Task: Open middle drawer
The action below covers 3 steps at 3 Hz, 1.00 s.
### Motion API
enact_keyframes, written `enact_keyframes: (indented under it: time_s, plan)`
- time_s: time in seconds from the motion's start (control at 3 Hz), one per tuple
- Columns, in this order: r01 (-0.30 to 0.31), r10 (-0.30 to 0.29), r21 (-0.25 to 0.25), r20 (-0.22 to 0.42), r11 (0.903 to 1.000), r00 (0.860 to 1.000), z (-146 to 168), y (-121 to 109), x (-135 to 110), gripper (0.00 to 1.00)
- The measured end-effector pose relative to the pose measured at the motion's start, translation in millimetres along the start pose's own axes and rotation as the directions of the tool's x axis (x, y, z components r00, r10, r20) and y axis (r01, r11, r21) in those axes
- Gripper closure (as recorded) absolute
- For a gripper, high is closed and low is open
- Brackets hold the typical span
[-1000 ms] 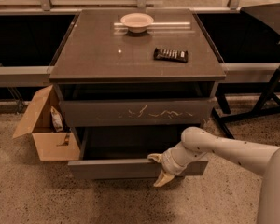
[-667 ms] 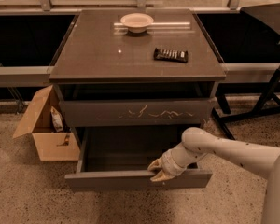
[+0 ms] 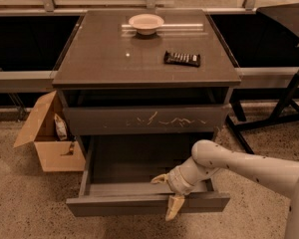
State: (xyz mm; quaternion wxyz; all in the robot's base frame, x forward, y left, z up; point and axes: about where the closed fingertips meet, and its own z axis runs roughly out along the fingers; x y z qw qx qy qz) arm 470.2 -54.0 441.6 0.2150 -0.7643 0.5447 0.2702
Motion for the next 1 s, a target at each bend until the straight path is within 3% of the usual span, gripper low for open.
enact_keyframes:
  time_s: [0.67,1.0]
  plan:
    - [0.026,-0.026,0.009,0.030,0.9996,0.999,-11.4,1.5,-3.2,0.00]
    - [0.060,-0.063,0.047,0.066,0.9971,0.996,-56.1,6.3,-14.9,0.00]
